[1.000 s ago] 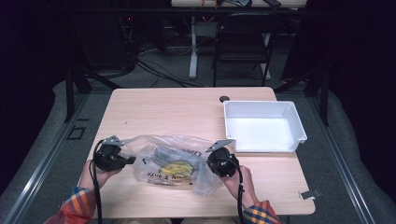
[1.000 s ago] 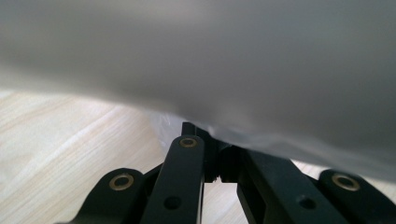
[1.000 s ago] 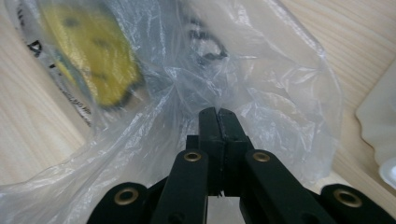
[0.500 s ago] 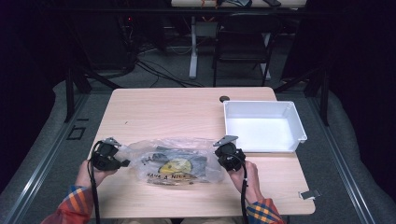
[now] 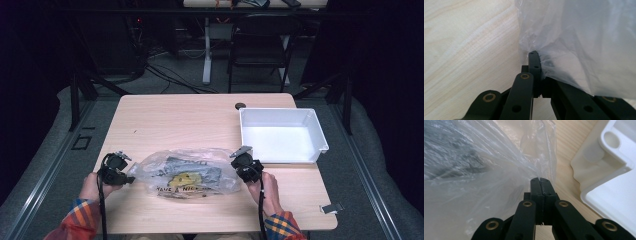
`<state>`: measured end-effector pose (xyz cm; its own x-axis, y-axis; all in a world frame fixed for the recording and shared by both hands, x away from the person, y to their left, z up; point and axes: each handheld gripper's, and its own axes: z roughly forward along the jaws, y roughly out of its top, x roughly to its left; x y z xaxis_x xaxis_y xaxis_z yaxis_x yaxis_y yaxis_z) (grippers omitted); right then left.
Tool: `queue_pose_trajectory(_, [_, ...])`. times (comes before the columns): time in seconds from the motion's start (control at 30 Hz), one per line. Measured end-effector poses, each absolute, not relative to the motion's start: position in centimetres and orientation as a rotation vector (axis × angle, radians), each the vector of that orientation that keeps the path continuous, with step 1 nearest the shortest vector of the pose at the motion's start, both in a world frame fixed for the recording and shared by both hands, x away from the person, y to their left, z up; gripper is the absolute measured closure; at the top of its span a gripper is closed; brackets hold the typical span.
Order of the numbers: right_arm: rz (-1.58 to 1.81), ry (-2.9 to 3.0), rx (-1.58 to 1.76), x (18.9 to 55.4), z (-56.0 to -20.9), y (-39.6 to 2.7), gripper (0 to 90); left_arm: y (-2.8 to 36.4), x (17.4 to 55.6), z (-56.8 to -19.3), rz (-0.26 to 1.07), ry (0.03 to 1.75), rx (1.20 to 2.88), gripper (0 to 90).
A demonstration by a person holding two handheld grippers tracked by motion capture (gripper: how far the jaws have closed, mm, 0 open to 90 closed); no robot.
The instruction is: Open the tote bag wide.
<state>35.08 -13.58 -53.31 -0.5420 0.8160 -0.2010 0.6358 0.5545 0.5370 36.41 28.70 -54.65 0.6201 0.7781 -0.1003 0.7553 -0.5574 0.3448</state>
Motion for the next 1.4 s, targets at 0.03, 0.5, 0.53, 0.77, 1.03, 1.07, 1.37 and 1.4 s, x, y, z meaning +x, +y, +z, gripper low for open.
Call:
queue_pose_trajectory(0.03, [0.566, 2.360, 1.185, 35.1, -53.4, -13.7, 90.0, 28.7, 36.4, -54.7, 0.083, 1.227, 2.496, 90.0])
queue_pose_trajectory(0.5, [0.757, 2.403, 1.211, 34.7, -52.2, -14.1, 84.1, 31.1, 34.8, -49.9, 0.105, 1.267, 2.336, 23.5])
queue_pose_trajectory(0.53, [0.761, 2.406, 1.214, 34.6, -52.2, -14.1, 84.2, 31.3, 34.7, -49.5, 0.116, 1.267, 2.325, 21.7])
queue_pose_trajectory(0.77, [0.784, 2.412, 1.210, 34.6, -52.1, -13.9, 84.3, 30.9, 33.7, -47.0, 0.201, 1.199, 2.302, 17.5])
queue_pose_trajectory(1.03, [0.828, 2.414, 1.207, 34.5, -52.0, -13.9, 85.1, 30.1, 33.0, -45.2, 0.284, 1.142, 2.285, 16.4])
queue_pose_trajectory(1.07, [0.824, 2.415, 1.205, 34.6, -52.1, -13.8, 85.1, 30.1, 33.0, -45.2, 0.282, 1.142, 2.286, 16.3])
queue_pose_trajectory(1.37, [0.856, 2.428, 1.223, 34.6, -52.2, -14.0, 85.1, 30.7, 33.2, -45.9, 0.160, 1.110, 2.308, 12.5])
queue_pose_trajectory(1.4, [0.856, 2.424, 1.223, 34.6, -52.2, -13.8, 85.1, 30.6, 33.2, -45.8, 0.157, 1.105, 2.301, 12.3])
